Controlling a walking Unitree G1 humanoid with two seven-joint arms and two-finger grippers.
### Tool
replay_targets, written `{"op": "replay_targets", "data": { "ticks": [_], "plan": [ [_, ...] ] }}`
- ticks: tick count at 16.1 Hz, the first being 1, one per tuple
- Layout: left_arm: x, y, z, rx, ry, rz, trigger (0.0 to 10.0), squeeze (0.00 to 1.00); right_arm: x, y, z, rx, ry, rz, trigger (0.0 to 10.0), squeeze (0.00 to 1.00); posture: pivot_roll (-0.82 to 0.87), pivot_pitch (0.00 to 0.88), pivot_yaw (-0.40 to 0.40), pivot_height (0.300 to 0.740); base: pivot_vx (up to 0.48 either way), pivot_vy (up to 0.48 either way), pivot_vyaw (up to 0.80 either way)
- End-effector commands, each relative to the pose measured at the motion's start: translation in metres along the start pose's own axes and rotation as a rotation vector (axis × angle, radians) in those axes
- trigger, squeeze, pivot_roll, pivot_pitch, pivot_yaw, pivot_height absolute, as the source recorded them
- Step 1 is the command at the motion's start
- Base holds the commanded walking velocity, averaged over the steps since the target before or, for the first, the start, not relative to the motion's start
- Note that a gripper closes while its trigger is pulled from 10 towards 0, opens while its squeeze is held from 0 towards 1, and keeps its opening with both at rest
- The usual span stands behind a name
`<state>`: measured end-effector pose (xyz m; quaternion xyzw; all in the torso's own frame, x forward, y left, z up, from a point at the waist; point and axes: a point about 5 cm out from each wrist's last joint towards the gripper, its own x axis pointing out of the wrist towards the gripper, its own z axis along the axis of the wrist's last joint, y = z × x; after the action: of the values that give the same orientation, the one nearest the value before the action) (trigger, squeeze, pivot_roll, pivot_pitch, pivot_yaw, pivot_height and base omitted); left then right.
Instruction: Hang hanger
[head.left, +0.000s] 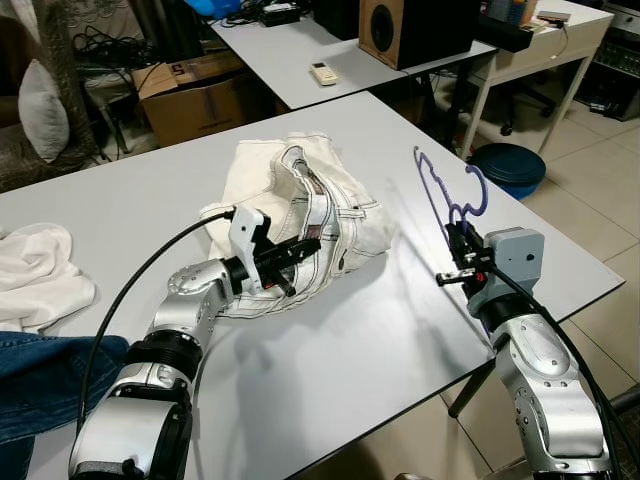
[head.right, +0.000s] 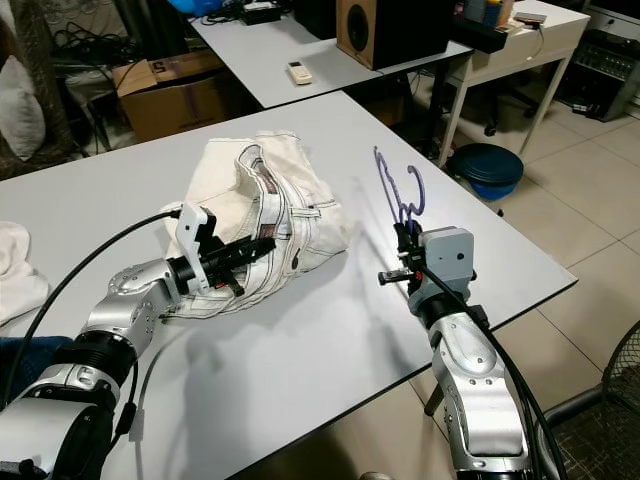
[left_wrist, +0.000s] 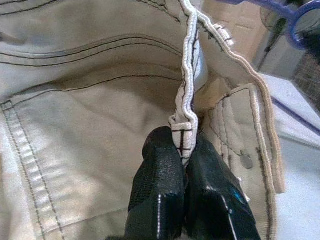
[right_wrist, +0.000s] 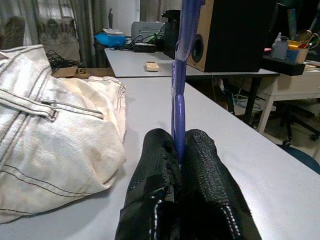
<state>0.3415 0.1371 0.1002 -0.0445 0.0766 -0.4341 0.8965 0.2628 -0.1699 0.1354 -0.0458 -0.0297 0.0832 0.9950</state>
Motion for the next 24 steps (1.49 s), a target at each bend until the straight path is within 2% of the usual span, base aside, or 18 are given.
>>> {"op": "replay_targets", "data": {
  "ticks": [1, 2, 4, 5, 7, 8, 10, 11, 12, 14, 15, 16, 17, 18, 19, 21, 22, 24],
  "plan": [
    [0.001, 0.010, 0.017, 0.116, 0.016, 0.085, 0.0, 0.00, 0.002, -0.001, 0.006, 0.026, -0.025, 0.014, 10.0, 0.00, -0.20, 0.000, 0.095, 0.740, 0.000, 0.000, 0.00],
    [0.001, 0.016, 0.026, 0.200, 0.037, 0.152, 0.0, 0.00, 0.003, -0.001, 0.008, 0.036, -0.032, 0.031, 10.0, 0.00, -0.20, 0.000, 0.099, 0.740, 0.000, 0.000, 0.00],
    [-0.003, 0.043, 0.088, 0.629, 0.071, 0.412, 0.0, 0.00, 0.001, 0.009, 0.023, 0.110, -0.093, 0.187, 10.0, 0.00, -0.20, 0.000, 0.115, 0.740, 0.000, 0.000, 0.00],
    [-0.005, 0.046, 0.114, 0.839, 0.094, 0.450, 0.0, 0.00, -0.001, 0.014, 0.033, 0.141, -0.140, 0.250, 10.0, 0.00, -0.20, 0.000, 0.120, 0.740, 0.000, 0.000, 0.00],
    [-0.007, 0.048, 0.138, 0.988, 0.106, 0.484, 0.0, 0.00, -0.004, 0.019, 0.047, 0.189, -0.211, 0.315, 10.0, 0.00, -0.20, 0.000, 0.130, 0.740, 0.000, 0.000, 0.00],
    [-0.005, 0.048, 0.155, 1.124, 0.136, 0.496, 0.0, 0.00, -0.005, 0.024, 0.061, 0.230, -0.273, 0.370, 10.0, 0.00, -0.20, 0.000, 0.139, 0.740, 0.000, 0.000, 0.00],
    [-0.003, 0.045, 0.187, 1.292, 0.112, 0.551, 0.0, 0.00, -0.005, 0.032, 0.071, 0.252, -0.317, 0.435, 10.0, 0.00, -0.20, 0.000, 0.146, 0.740, 0.000, 0.000, 0.00],
    [-0.007, 0.040, 0.226, 1.415, 0.012, 0.663, 0.0, 0.00, -0.003, 0.035, 0.072, 0.251, -0.322, 0.449, 10.0, 0.00, -0.20, 0.000, 0.152, 0.740, 0.000, 0.000, 0.00],
    [-0.009, 0.030, 0.257, 1.467, -0.096, 0.715, 0.0, 0.00, -0.003, 0.035, 0.069, 0.259, -0.316, 0.431, 10.0, 0.00, -0.19, 0.000, 0.158, 0.740, 0.000, 0.000, 0.00],
    [0.002, 0.029, 0.244, 1.433, 0.015, 0.607, 0.0, 0.00, -0.004, 0.035, 0.065, 0.273, -0.305, 0.418, 10.0, 0.00, -0.18, 0.000, 0.163, 0.740, 0.000, 0.000, 0.00],
    [0.012, 0.032, 0.213, 1.388, 0.131, 0.493, 0.0, 0.00, -0.005, 0.037, 0.064, 0.281, -0.300, 0.420, 10.0, 0.00, -0.18, 0.000, 0.171, 0.740, 0.000, 0.000, 0.00],
    [0.021, 0.036, 0.163, 1.274, 0.261, 0.383, 0.0, 0.00, -0.008, 0.039, 0.063, 0.289, -0.296, 0.421, 10.0, 0.00, -0.19, 0.000, 0.179, 0.740, 0.000, 0.000, 0.00],
    [0.023, 0.036, 0.154, 1.261, 0.280, 0.358, 0.0, 0.00, -0.009, 0.039, 0.063, 0.290, -0.295, 0.421, 10.0, 0.00, -0.19, 0.000, 0.179, 0.740, 0.000, 0.000, 0.00],
    [0.030, 0.030, 0.133, 1.116, 0.265, 0.297, 0.0, 0.00, -0.013, 0.038, 0.061, 0.289, -0.282, 0.423, 10.0, 0.00, -0.19, 0.000, 0.184, 0.740, 0.000, 0.000, 0.00],
    [0.039, 0.021, 0.114, 0.846, 0.206, 0.221, 0.0, 0.00, -0.019, 0.037, 0.056, 0.283, -0.242, 0.438, 10.0, 0.00, -0.19, 0.000, 0.184, 0.740, 0.000, 0.000, 0.00],
    [0.041, 0.019, 0.106, 0.738, 0.189, 0.204, 0.0, 0.00, -0.024, 0.037, 0.048, 0.267, -0.184, 0.444, 10.0, 0.00, -0.19, 0.000, 0.183, 0.740, 0.000, 0.000, 0.00],
    [0.041, 0.019, 0.106, 0.725, 0.185, 0.207, 0.0, 0.00, -0.024, 0.037, 0.046, 0.264, -0.169, 0.441, 10.0, 0.00, -0.19, 0.000, 0.181, 0.740, 0.000, 0.000, 0.00],
    [0.043, 0.018, 0.104, 0.556, 0.122, 0.213, 0.0, 0.00, -0.025, 0.034, 0.038, 0.269, -0.114, 0.411, 10.0, 0.00, -0.19, 0.000, 0.176, 0.740, 0.000, 0.000, 0.00]
  ]
}}
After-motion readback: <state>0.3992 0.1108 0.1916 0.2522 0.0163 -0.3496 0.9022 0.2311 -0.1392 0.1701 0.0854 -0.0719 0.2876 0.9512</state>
